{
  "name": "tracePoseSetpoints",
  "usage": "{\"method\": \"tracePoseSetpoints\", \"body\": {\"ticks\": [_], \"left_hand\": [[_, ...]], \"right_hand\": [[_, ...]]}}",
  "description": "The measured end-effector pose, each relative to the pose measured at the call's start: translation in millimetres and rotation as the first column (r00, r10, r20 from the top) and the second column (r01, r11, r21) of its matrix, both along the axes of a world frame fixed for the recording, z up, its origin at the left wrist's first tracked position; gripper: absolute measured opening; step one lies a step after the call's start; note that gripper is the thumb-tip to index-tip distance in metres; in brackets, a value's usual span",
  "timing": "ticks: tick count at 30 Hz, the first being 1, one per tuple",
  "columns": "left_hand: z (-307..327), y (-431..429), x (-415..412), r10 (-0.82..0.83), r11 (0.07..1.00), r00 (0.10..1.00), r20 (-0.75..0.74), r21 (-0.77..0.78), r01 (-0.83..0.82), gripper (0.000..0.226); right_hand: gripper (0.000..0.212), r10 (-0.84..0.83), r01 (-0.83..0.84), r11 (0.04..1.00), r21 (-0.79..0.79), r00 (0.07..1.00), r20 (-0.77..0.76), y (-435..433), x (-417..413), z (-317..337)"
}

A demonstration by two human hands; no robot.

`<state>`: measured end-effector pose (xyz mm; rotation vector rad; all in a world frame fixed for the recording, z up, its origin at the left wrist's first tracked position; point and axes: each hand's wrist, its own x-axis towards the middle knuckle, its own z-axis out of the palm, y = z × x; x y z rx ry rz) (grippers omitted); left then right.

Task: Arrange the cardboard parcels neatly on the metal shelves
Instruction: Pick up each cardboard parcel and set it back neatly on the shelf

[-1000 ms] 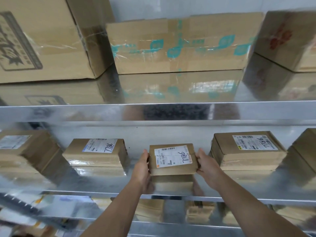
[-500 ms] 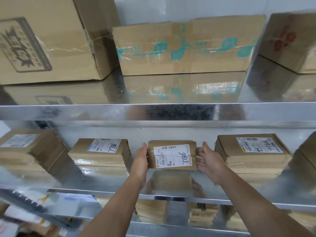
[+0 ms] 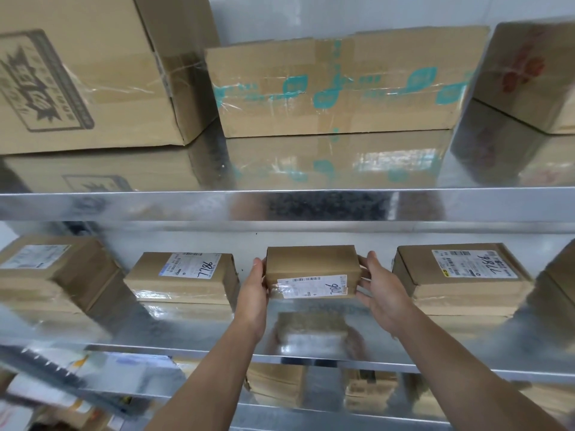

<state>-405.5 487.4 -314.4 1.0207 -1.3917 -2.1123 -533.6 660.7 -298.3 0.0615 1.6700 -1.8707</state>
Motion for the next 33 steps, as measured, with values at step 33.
{"method": "tracePoseSetpoints", "body": {"ticks": [33], "left_hand": [[-20, -3, 0, 0.025, 0.999, 0.999, 0.048, 0.032, -0.026, 0.040]], "right_hand": [[0.041, 0.055, -0.056, 0.994, 0.096, 0.998, 0.013, 1, 2, -13]]}}
